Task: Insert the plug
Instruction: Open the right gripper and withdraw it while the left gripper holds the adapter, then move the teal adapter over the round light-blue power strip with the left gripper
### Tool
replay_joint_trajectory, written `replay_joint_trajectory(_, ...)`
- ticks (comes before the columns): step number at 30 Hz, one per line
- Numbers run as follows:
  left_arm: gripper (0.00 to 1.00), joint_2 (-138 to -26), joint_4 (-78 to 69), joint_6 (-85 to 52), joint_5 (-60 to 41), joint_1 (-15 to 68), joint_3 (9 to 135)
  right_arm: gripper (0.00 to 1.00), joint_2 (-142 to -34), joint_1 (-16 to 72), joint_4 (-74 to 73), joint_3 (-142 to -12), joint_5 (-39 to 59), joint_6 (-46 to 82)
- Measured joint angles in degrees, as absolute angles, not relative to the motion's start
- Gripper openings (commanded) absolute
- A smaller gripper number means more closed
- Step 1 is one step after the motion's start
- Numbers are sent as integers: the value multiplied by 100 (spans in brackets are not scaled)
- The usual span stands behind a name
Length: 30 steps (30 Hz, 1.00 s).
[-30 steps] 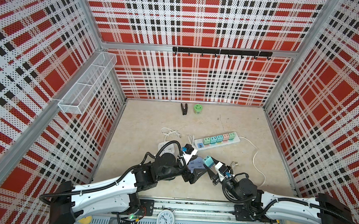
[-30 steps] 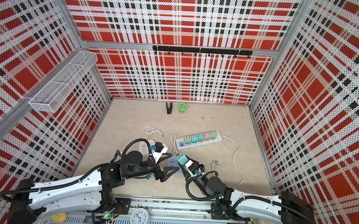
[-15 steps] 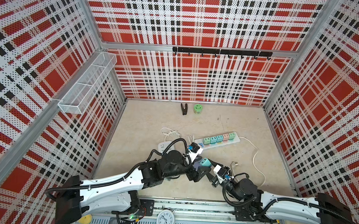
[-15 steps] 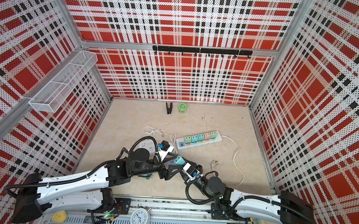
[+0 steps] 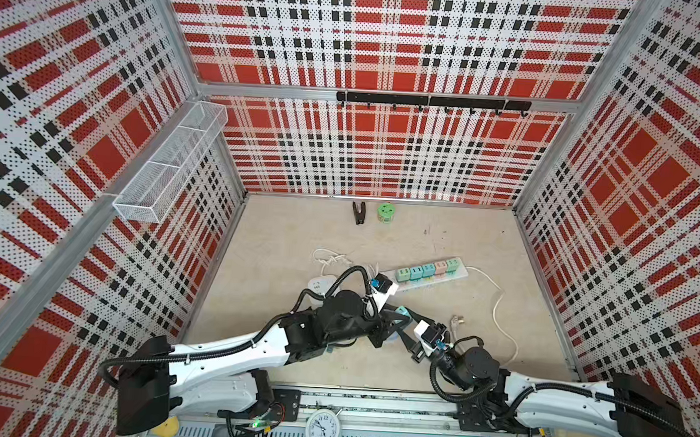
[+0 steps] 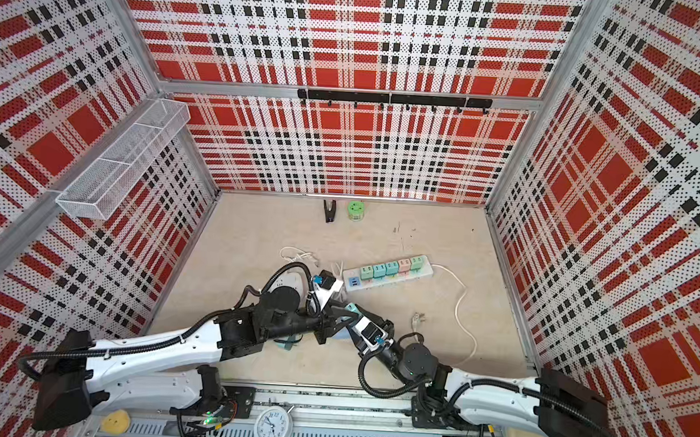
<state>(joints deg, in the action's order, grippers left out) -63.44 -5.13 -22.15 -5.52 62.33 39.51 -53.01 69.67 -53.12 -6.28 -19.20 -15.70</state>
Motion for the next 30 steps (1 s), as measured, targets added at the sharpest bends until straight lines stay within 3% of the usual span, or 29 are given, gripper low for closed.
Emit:
replay_joint_trajectory(3, 0, -6335, -506, -2078, -565, 6235, 3948, 75, -5319, 6967, -5343, -628, -1935, -1490)
replay_joint_trajectory(7, 0, -6193, -515, -1837, -596, 6173, 3879, 98, -5269, 6967, -5293, -626, -2032, -1363)
replay_joint_trajectory(17, 0, -5172, -543, -478, -502, 5227, 3000, 100, -4195, 6967, -4821, -454, -2722, -1210)
replay_joint_trajectory(22, 0, -5041, -429, 458, -405, 5011, 2829, 100, -3640, 6820, -4366, -368, -3610, -1081)
replay_joint_trajectory(30, 0, -5472, -375, 1734, -377, 4952, 2753, 100, -2639, 4998, -2178, -598, -3889, 93)
